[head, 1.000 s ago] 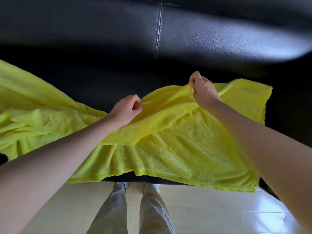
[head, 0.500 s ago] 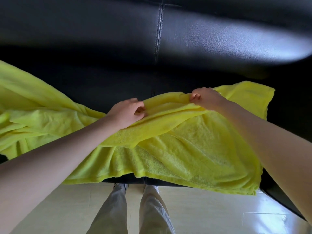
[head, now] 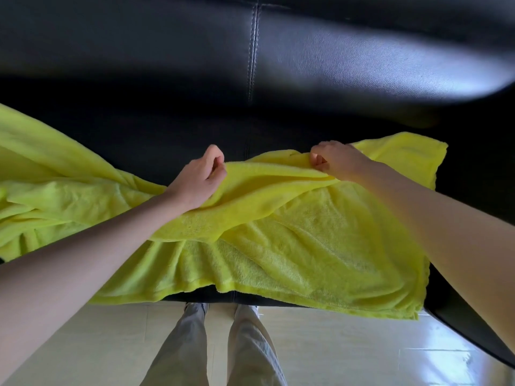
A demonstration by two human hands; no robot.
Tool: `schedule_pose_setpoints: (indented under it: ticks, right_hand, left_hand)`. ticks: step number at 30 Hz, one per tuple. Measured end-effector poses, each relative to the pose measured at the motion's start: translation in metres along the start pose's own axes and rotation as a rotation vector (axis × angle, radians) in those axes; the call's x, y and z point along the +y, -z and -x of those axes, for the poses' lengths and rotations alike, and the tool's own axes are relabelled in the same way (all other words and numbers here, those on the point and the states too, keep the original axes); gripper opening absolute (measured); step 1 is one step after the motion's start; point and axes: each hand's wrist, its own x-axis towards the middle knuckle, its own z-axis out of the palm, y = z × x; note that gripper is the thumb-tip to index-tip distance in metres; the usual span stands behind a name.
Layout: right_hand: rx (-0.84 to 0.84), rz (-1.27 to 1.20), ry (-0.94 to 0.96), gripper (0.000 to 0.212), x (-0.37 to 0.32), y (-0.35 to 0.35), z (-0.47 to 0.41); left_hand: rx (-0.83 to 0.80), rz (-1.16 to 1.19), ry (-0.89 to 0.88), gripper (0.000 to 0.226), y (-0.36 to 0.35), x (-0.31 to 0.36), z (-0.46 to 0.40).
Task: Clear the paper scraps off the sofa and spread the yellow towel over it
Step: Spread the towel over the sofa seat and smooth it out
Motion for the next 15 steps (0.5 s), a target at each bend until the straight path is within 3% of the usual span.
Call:
schedule_pose_setpoints:
  ticks: [3, 8, 15]
  right_hand:
    - [-0.023, 0.061, 0.005, 0.013, 0.004, 0.005, 0.003]
    - [0.043, 0.169, 0.043, 0.016, 0.007, -0.001, 0.002]
    - [0.223, -0.185, -0.080, 0.006, 0.018, 0.006, 0.003]
  left_hand:
    - [-0.093, 0.073, 0.078, 0.020, 0.000, 0.001, -0.004]
    - [-0.247, -0.272, 0.068, 0.010, -0.005, -0.001, -0.013]
    - [-0.160, -0.447, -0.054, 0.017, -0.017, 0.000, -0.017]
